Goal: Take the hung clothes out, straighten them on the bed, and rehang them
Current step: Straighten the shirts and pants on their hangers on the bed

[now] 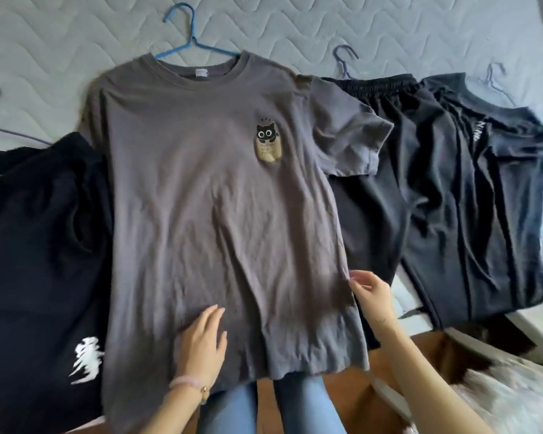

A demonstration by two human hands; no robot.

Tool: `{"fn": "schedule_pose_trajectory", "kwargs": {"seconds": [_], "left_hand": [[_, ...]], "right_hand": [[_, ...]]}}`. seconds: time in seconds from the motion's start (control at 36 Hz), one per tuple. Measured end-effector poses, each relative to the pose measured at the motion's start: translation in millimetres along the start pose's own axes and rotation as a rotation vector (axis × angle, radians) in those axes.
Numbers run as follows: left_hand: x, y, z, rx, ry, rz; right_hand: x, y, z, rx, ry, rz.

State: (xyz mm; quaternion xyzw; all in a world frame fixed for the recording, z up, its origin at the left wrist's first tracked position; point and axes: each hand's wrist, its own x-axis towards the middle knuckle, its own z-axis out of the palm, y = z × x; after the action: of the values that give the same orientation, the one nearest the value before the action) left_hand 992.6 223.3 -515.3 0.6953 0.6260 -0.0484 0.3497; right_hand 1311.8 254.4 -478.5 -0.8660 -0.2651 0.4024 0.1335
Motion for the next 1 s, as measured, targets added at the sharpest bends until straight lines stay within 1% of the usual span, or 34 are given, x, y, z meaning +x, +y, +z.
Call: {"fn": "schedule_pose_trajectory", "kwargs": {"seconds": [0.08, 0.14, 0.19, 0.28, 0.36, 0.47, 0.53, 0.61, 0.67, 0.75, 0.81, 0.94, 1.0], "left_hand": [[-31.1, 14.8, 22.5, 0.035, -0.104, 0.005], [-40.7, 27.3, 34.4, 0.027, -0.155, 0.027], [-42.6, 50.8, 39.8, -0.014, -0.191, 0.069], [-30.2, 95.6, 46.1, -0.039, -0.229, 0.069], [-5.4, 142.7, 54.3, -0.035, -0.164, 0.07], [23.9, 205.3, 68.5, -0.037, -0.062, 0.003], [32.4, 234.2, 79.6, -0.052, -0.026, -0.011], [37.3, 267.6, 98.7, -0.057, 0.008, -0.059], [35.6, 280.9, 112.4, -0.034, -0.002, -0.108], [28.3, 289.8, 129.6, 0.024, -0.013, -0.193], [21.0, 292.8, 135.7, 0.046, -0.001, -0.252], [10.6, 297.7, 137.4, -0.043, 0.093, -0.4], [11.3, 298.7, 136.0, -0.091, 0.101, -0.467]], "right_hand": [[-15.2, 41.2, -19.8, -0.084, -0.043, 0.094], [-17.9, 64.0, -31.3, -0.081, -0.061, 0.157], [-18.9, 84.0, -44.6, -0.07, -0.071, 0.193], [-11.9, 105.0, -61.1, -0.049, -0.091, 0.198], [8.3, 117.4, -71.1, 0.052, -0.113, 0.2], [36.0, 118.3, -73.5, 0.285, -0.253, 0.246], [47.8, 116.2, -70.7, 0.295, -0.29, 0.2], [62.2, 113.7, -62.0, 0.277, -0.302, 0.158], [66.4, 111.2, -56.8, 0.258, -0.342, 0.137], [67.4, 105.0, -54.9, 0.222, -0.401, 0.042], [67.8, 105.9, -57.5, 0.203, -0.422, 0.012], [72.6, 122.5, -68.7, 0.339, -0.456, 0.075], [73.1, 129.3, -74.8, 0.363, -0.443, 0.077]]}}
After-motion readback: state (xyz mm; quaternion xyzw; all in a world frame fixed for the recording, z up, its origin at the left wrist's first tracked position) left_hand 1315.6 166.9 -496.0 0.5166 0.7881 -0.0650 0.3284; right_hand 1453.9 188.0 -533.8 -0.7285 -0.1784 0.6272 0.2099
